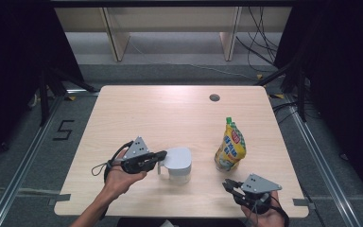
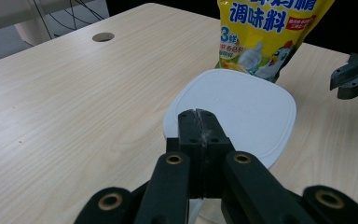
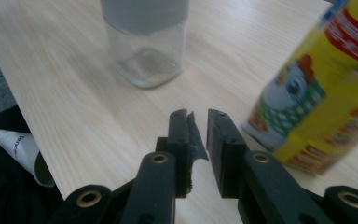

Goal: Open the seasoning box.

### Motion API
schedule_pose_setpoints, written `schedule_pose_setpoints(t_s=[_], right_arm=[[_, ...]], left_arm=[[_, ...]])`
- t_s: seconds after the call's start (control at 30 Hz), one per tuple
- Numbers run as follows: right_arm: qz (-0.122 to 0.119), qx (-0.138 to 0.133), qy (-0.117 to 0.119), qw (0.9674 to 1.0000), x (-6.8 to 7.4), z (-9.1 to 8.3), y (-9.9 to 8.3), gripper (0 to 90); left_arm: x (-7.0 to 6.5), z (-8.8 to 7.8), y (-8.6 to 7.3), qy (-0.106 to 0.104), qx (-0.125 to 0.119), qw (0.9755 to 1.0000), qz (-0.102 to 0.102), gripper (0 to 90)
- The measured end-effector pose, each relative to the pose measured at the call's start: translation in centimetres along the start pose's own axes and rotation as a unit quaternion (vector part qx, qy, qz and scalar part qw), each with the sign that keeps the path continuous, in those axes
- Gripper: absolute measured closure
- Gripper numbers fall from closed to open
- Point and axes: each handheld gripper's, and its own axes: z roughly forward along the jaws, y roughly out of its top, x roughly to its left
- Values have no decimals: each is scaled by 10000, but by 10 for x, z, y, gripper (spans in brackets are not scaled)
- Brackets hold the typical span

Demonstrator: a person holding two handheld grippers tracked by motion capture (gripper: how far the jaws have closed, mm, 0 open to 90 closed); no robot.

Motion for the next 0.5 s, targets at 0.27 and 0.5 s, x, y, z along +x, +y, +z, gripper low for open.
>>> schedule_pose_setpoints(t_s=[0.27,0.5], right_arm=[[-102,-214,110,9997,5,16,13,872],[-130,-296,159,9994,7,30,26,900]], left_arm=[[0,-1,-1,34,-16,10000,-20,892],[0,-1,-1,26,-21,10000,-9,892]])
